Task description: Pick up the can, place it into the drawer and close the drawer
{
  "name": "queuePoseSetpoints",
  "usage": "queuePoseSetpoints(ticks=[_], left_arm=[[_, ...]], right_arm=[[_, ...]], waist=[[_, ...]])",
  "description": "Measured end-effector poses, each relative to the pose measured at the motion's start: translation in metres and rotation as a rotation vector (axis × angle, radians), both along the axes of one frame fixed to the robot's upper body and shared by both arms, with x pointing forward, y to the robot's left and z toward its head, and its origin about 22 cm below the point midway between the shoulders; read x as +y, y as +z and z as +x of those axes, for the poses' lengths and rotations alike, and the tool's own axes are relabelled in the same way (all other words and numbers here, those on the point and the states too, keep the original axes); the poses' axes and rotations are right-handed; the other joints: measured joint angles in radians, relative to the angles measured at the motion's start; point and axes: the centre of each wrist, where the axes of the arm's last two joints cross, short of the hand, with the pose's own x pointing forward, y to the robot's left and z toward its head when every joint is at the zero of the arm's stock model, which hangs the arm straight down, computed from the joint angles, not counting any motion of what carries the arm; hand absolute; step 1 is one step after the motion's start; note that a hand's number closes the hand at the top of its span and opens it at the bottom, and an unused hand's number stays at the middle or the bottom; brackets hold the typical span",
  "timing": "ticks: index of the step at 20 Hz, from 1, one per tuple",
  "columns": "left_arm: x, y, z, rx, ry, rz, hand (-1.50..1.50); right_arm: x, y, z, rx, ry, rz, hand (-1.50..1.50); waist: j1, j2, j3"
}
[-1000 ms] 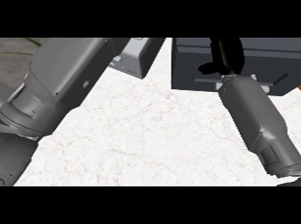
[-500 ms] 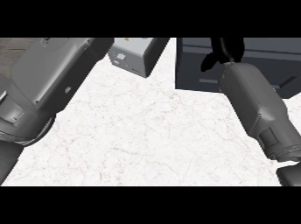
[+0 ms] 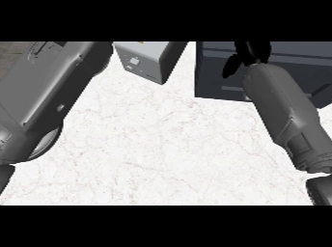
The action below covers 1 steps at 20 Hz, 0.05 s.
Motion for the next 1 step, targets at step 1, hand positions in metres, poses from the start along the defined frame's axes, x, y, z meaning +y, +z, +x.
queuePoseSetpoints(ticks=[1], left_arm=[[0.0026,-0.0024,-0.001,0.001,0.0,0.003,-1.5]], right_arm=[[-0.0003,0.0,0.0002,0.0,0.011,0.009,-1.5]], waist=[[-0.001,0.0,0.0]])
